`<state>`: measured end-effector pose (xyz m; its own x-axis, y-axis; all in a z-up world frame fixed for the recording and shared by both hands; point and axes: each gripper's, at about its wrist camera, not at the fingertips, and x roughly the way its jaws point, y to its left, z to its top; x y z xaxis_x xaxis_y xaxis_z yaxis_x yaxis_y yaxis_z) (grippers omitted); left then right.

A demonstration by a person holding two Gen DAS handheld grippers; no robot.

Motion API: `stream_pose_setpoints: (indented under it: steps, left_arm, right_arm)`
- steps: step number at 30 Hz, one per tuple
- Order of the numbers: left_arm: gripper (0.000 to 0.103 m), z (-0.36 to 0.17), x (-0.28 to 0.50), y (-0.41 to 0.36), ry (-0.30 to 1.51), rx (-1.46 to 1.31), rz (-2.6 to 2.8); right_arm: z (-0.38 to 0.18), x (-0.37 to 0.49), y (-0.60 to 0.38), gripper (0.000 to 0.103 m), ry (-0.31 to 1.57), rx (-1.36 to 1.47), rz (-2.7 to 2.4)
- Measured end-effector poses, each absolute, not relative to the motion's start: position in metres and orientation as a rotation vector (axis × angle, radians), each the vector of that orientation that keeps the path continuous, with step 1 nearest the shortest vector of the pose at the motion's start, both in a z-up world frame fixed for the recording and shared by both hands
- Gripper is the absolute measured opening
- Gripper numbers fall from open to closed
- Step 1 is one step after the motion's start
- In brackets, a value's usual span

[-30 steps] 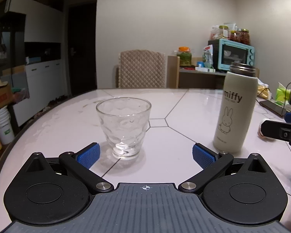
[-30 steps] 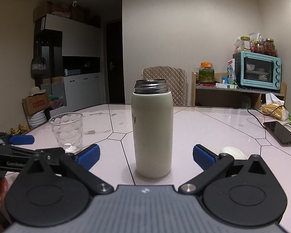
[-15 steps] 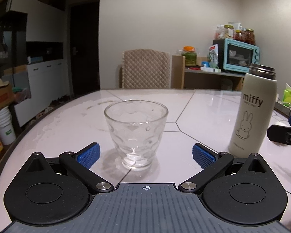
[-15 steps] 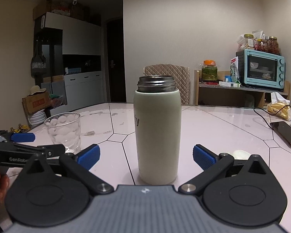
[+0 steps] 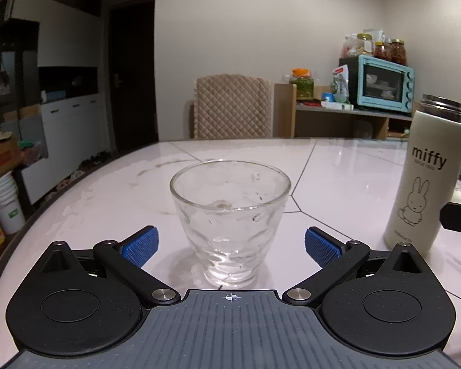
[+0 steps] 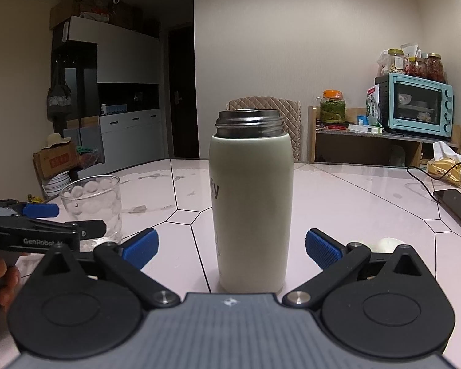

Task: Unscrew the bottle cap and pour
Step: 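Move the left tool toward the glass while the right tool approaches the cream bottle, then close the left gripper around the clear glass tumbler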

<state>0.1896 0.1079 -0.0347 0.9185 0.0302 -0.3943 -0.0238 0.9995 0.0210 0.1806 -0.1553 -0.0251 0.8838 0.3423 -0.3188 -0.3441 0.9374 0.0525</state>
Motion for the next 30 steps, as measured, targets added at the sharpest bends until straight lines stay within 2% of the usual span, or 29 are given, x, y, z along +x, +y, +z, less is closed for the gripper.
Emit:
stream_pose_setpoints:
  steps: [30]
  left_arm:
    - [0.103, -0.033, 0.219, 0.119, 0.361, 0.007, 0.002]
  right_arm:
    - [-0.027, 0.204, -0.148, 0.103, 0.336, -0.001, 0.352]
